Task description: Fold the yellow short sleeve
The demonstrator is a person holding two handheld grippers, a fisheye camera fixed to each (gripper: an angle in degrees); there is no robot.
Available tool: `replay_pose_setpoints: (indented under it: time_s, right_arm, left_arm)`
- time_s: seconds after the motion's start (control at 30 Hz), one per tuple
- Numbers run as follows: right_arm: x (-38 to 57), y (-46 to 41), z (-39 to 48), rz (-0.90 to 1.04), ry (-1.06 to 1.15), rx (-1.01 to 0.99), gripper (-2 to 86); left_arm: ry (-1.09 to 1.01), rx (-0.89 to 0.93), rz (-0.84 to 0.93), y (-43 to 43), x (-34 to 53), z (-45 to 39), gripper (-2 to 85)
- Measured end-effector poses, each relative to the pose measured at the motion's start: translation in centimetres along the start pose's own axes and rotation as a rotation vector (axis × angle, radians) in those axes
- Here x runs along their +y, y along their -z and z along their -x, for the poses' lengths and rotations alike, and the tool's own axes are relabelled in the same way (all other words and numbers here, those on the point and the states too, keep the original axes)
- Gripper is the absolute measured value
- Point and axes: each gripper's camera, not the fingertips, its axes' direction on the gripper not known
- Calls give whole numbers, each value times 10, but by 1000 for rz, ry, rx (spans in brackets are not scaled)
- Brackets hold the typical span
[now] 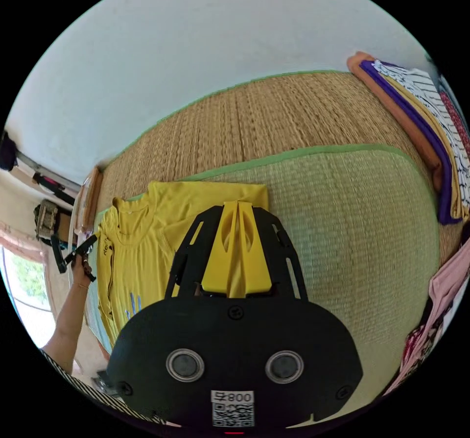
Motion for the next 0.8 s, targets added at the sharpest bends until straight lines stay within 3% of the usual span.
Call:
replay_pose_setpoints:
  time_s: [0.23, 0.43, 0.63, 0.8]
  right_arm:
    - [30, -1, -14, -15, -1, -69, 1]
    - [82, 36, -27, -83, 43, -190, 1]
    - [208, 69, -41, 49, 159, -267, 1]
    - [348, 99, -72, 154, 93, -250, 1]
  left_arm:
    - [87, 31, -30, -4, 71, 12, 3]
    - [77, 200, -102, 29, 168, 23, 3]
    - [55, 297, 22, 36, 323, 21, 3]
    - [142, 430, 95, 38, 457, 31, 3]
